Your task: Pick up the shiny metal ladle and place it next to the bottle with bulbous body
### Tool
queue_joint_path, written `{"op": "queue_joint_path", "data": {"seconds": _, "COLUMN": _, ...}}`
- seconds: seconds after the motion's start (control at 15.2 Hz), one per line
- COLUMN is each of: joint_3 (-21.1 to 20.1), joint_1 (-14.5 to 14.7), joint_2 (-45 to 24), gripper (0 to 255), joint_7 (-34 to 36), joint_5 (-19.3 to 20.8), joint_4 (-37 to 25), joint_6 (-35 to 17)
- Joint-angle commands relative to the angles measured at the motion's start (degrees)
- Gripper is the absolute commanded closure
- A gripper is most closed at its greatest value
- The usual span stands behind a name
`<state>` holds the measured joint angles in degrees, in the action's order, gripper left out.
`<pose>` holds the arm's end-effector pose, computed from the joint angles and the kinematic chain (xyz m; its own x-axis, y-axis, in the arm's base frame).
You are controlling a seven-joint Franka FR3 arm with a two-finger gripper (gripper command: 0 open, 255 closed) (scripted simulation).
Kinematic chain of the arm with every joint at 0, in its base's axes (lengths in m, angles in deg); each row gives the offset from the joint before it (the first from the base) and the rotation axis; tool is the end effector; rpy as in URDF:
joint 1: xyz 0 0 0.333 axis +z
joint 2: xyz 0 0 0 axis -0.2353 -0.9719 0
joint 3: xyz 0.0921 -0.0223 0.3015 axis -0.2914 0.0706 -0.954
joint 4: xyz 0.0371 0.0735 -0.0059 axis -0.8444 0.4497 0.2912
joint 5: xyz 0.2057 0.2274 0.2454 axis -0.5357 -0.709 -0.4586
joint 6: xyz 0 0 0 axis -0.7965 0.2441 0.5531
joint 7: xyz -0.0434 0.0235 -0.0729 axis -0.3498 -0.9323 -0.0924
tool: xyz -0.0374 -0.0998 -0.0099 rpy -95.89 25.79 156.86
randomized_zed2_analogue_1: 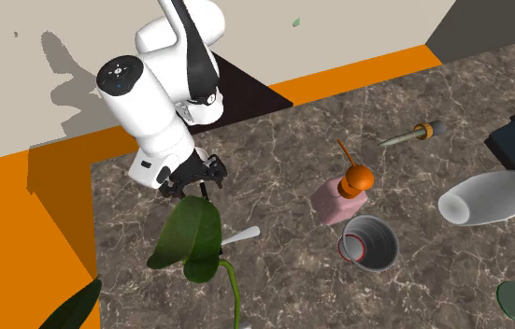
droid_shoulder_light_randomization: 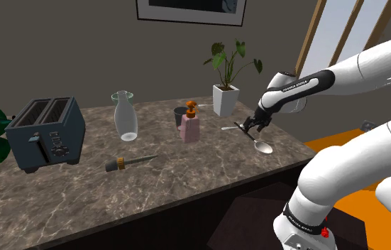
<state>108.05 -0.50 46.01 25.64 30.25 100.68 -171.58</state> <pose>0.2800 -0.2676 0.3655 0.8251 -0.5152 0.2318 -0.5078 -0.8562 -0.0952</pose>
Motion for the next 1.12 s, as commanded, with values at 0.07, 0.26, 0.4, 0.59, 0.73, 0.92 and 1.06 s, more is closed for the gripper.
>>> {"op": "queue_joint_path", "data": {"seconds": 0.07, "joint_3": 1.49, "joint_1": 1.15, "joint_2": -2.93, "gripper": 0, "joint_7": -0.86, "joint_5": -0.94, "joint_4": 0.55, "joint_6": -3.68}}
{"op": "queue_joint_path", "data": {"seconds": 0.26, "joint_3": 2.83, "joint_1": 2.69, "joint_2": -5.82, "gripper": 0, "joint_7": -1.8, "joint_5": -2.22, "joint_4": 0.9, "joint_6": -6.89}}
{"op": "queue_joint_path", "data": {"seconds": 0.4, "joint_3": 3.11, "joint_1": 3.03, "joint_2": -6.39, "gripper": 0, "joint_7": -2.03, "joint_5": -2.53, "joint_4": 0.95, "joint_6": -7.51}}
{"op": "queue_joint_path", "data": {"seconds": 0.59, "joint_3": 3.1, "joint_1": 3.02, "joint_2": -6.39, "gripper": 0, "joint_7": -2.03, "joint_5": -2.53, "joint_4": 0.95, "joint_6": -7.51}}
{"op": "queue_joint_path", "data": {"seconds": 0.73, "joint_3": 3.1, "joint_1": 3.02, "joint_2": -6.39, "gripper": 0, "joint_7": -2.03, "joint_5": -2.53, "joint_4": 0.95, "joint_6": -7.51}}
{"op": "queue_joint_path", "data": {"seconds": 0.92, "joint_3": 3.1, "joint_1": 3.02, "joint_2": -6.4, "gripper": 255, "joint_7": -2.03, "joint_5": -2.53, "joint_4": 0.95, "joint_6": -7.51}}
{"op": "queue_joint_path", "data": {"seconds": 1.06, "joint_3": 3.1, "joint_1": 3.02, "joint_2": -6.4, "gripper": 255, "joint_7": -2.03, "joint_5": -2.53, "joint_4": 0.95, "joint_6": -7.51}}
